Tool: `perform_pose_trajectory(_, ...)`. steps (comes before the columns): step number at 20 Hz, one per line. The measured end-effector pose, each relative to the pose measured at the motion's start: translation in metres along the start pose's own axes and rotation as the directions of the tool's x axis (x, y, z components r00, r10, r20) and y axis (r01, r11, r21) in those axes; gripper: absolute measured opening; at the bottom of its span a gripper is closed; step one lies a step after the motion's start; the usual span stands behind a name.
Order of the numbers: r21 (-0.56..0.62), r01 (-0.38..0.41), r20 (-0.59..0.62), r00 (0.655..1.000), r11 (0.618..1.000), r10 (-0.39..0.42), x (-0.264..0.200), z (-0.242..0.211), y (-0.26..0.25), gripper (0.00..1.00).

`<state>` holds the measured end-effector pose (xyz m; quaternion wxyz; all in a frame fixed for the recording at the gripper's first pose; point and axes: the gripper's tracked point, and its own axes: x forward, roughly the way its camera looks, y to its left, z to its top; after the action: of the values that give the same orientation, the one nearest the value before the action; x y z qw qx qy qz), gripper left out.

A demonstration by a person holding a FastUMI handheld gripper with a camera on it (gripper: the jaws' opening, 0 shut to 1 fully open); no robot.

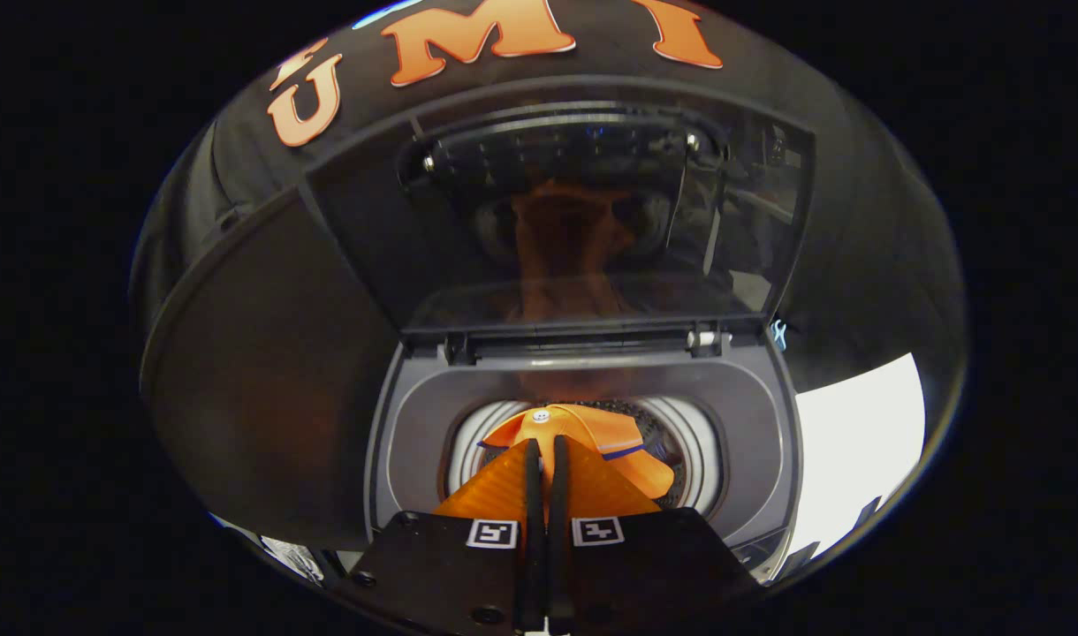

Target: Put the clothes into the washing machine and then close the washing machine lid.

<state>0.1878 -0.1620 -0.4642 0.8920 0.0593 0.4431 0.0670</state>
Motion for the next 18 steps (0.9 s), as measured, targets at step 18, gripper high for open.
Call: perform_pose_trajectory(18,0.029,0.061,-0.170,0.984,0.998,-0.055,0.057,-0.061,-0.014,0.19)
